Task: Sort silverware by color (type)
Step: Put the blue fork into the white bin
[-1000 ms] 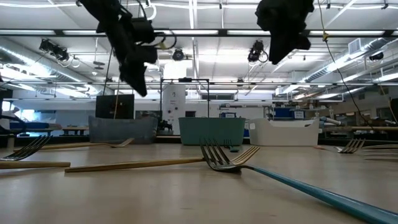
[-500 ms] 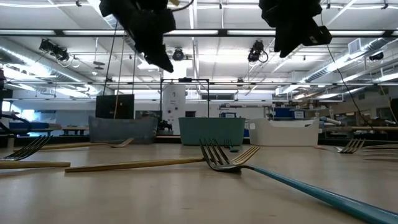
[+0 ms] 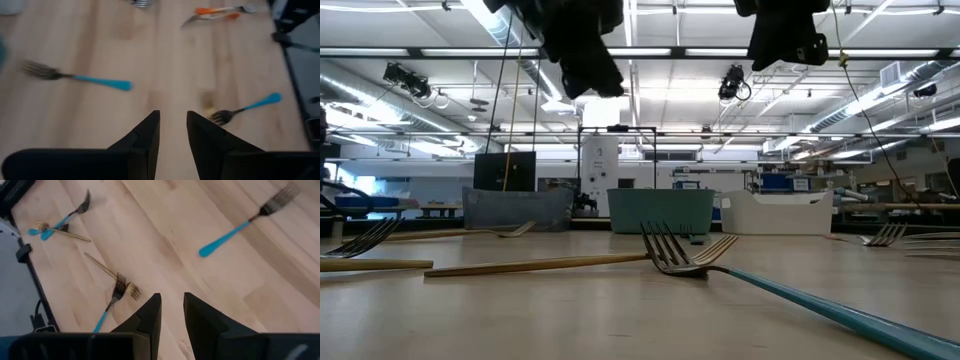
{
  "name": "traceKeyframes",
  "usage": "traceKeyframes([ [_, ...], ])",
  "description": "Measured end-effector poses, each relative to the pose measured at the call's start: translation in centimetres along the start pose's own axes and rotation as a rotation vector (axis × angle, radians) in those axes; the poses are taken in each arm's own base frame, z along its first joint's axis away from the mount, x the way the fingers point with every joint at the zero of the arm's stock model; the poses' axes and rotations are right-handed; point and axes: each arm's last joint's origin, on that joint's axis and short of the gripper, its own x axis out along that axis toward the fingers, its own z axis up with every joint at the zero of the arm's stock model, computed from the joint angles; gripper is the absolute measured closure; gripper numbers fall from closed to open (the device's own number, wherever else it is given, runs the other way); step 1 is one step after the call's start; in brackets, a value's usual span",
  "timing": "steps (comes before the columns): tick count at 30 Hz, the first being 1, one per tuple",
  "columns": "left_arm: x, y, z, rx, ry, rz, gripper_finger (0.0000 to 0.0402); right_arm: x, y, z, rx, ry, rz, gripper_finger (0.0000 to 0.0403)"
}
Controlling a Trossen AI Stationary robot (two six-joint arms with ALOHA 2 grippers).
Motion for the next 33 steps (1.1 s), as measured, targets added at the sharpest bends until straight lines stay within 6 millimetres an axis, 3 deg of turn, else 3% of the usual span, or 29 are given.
traceKeyframes([
  [6, 4.0, -2.7, -0.7, -0.077, 0.005, -0.06, 0.0297, 0.0, 0.3, -0.2, -0.095, 0.028, 0.039, 0.0312],
  [16, 8.9, -3.8, -3.0, -0.214, 0.123, -0.107, 0.0297, -0.3, 1.6, -1.7, -0.2, 0.063, 0.078, 0.0312],
  [24, 11.6, -4.0, -4.7, -0.325, 0.237, -0.197, 0.0296, -0.5, 2.6, -3.0, -0.206, 0.076, 0.094, 0.0312],
  [33, 12.3, -4.5, -4.8, -0.318, 0.219, -0.228, 0.0296, -0.8, 3.5, -4.2, -0.233, 0.064, 0.09, 0.0312],
])
